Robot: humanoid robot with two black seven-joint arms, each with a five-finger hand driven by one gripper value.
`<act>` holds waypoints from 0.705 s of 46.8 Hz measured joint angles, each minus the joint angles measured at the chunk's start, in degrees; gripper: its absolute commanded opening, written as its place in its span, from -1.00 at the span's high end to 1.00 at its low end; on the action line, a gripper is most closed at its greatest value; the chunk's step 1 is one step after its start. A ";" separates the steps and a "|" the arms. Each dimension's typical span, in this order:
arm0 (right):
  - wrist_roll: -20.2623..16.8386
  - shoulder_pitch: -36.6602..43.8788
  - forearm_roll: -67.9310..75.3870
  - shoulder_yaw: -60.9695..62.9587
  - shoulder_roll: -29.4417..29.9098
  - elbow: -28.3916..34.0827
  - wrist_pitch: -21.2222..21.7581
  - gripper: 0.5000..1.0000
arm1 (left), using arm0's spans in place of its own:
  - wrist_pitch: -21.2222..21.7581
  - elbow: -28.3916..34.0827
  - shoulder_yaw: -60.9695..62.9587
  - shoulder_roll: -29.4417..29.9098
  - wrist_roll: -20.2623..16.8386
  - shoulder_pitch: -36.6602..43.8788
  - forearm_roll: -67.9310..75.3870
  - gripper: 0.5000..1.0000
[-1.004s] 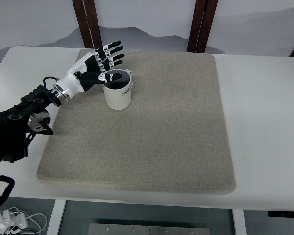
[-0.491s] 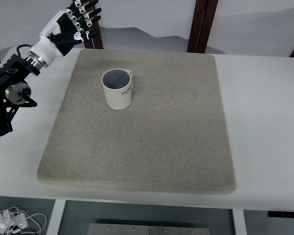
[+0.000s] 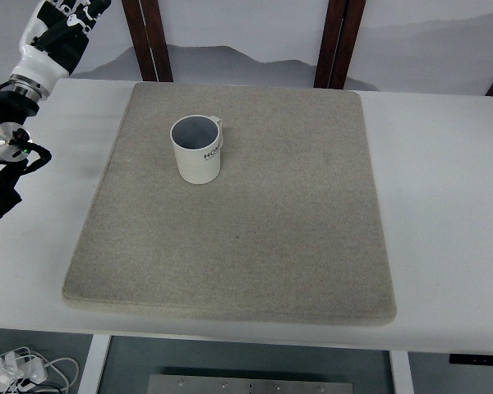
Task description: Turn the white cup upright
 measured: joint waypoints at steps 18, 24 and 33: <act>-0.01 0.00 0.00 0.00 0.00 -0.01 0.00 -0.81 | 1.97 0.41 -0.12 -2.12 10.55 1.63 -14.92 -0.99; -0.01 0.01 0.00 0.00 0.00 -0.02 -0.01 -0.81 | 2.07 0.42 -0.25 -3.55 13.63 2.64 -21.11 -0.99; 0.00 0.00 0.00 0.00 0.00 -0.01 0.00 -0.81 | 2.03 0.49 -0.49 -5.03 13.87 3.38 -26.59 -0.99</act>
